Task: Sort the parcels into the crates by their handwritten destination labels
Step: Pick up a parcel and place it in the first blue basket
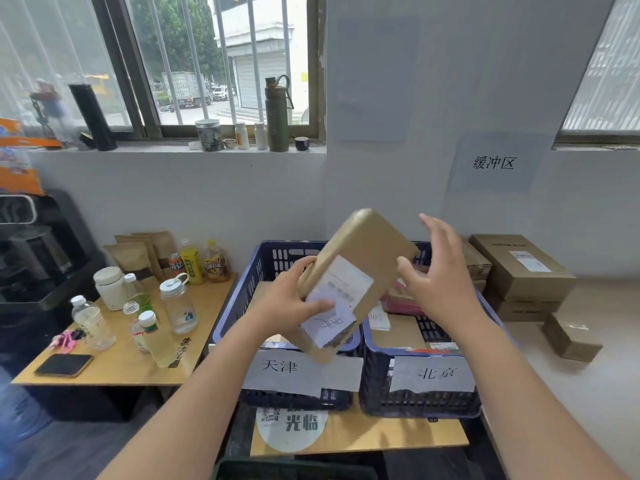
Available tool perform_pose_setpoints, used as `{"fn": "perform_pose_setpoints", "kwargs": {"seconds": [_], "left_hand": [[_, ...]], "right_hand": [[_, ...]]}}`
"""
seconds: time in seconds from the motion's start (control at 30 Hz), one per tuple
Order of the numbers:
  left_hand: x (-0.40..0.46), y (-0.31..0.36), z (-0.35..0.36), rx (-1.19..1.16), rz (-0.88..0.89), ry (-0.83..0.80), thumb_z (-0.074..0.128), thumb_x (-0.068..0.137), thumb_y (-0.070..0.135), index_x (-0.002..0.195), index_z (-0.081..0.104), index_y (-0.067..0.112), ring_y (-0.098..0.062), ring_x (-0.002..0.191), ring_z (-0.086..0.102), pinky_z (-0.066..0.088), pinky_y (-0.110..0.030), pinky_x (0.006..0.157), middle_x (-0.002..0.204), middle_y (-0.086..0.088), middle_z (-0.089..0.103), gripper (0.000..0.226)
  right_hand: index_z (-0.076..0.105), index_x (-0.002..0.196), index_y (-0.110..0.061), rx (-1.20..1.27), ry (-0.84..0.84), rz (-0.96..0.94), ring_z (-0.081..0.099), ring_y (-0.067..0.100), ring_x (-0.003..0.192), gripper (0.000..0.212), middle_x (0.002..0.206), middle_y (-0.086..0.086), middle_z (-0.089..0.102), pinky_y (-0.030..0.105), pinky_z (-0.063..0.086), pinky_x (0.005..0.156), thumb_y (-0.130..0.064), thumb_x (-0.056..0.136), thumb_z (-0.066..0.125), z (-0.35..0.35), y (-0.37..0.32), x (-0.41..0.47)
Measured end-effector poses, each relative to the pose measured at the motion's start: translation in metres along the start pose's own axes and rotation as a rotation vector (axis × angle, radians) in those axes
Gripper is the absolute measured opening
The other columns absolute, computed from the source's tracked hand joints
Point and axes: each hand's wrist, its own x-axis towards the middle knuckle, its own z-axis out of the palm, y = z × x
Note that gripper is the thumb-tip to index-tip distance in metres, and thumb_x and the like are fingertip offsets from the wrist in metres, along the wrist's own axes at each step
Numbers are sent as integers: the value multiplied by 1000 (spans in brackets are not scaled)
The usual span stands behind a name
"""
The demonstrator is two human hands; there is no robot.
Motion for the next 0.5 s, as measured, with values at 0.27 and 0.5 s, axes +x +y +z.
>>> {"fn": "perform_pose_setpoints", "kwargs": {"seconds": [0.27, 0.5], "left_hand": [[-2, 1, 11, -646, -372, 28, 65, 91, 52, 133, 51, 34, -27, 106, 70, 59, -48, 89, 117, 1, 72, 47], [9, 8, 18, -603, -384, 85, 50, 100, 52, 132, 54, 37, -27, 109, 66, 60, -51, 82, 121, 3, 65, 35]], "right_hand": [[51, 134, -37, 711, -431, 537, 67, 10, 108, 35, 132, -10, 63, 29, 61, 72, -39, 99, 57, 35, 2, -20], [48, 146, -32, 648, -385, 433, 66, 10, 113, 52, 134, -11, 62, 38, 62, 85, -31, 96, 64, 47, 21, -8]]}}
